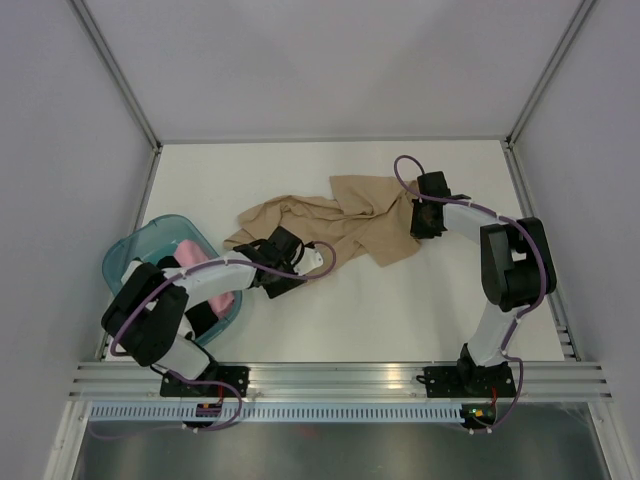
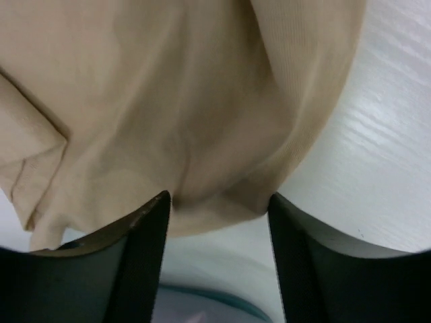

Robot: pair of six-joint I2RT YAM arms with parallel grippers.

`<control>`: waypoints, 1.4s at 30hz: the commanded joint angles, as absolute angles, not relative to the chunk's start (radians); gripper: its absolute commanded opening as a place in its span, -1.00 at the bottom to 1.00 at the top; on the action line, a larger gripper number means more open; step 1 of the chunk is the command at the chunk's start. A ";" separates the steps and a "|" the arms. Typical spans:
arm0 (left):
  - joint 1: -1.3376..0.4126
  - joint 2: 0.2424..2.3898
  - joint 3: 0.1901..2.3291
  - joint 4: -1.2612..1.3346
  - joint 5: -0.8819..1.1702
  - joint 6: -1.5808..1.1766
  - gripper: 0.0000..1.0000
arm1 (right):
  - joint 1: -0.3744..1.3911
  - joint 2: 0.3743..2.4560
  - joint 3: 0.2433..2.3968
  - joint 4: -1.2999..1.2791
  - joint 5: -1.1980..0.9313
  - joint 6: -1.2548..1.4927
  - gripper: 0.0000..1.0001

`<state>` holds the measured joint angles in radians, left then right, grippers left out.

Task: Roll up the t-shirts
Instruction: Flatten the tshirt

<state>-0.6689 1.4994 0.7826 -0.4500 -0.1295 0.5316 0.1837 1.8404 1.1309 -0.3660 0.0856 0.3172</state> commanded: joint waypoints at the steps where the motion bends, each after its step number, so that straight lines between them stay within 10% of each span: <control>1: -0.669 1.569 0.767 -0.356 -0.149 0.488 0.21 | 0.181 1.822 1.112 -0.379 0.067 0.322 -0.90; 3: -0.667 1.588 0.765 -0.341 -0.164 0.480 -0.25 | 0.181 1.786 1.124 -0.399 0.064 0.322 -0.99; 4: -0.667 1.589 0.764 -0.333 -0.173 0.480 -0.87 | 0.181 1.766 1.137 -0.405 0.067 0.324 -0.99; 5: -0.667 1.589 0.764 -0.327 -0.198 0.479 -0.95 | 0.181 1.722 1.144 -0.428 0.067 0.327 -0.99; 26: -0.578 1.037 1.093 -0.583 -0.204 0.617 -0.95 | 0.172 1.258 1.721 -0.699 -0.042 0.402 -0.99; 36: -0.574 1.104 1.287 -0.697 -0.176 0.580 -0.95 | 0.172 1.200 1.807 -0.764 -0.031 0.310 -0.99; 42: -0.508 1.392 1.394 -0.604 -0.218 0.496 -0.95 | 0.140 1.509 1.966 -0.606 -0.190 0.363 -0.99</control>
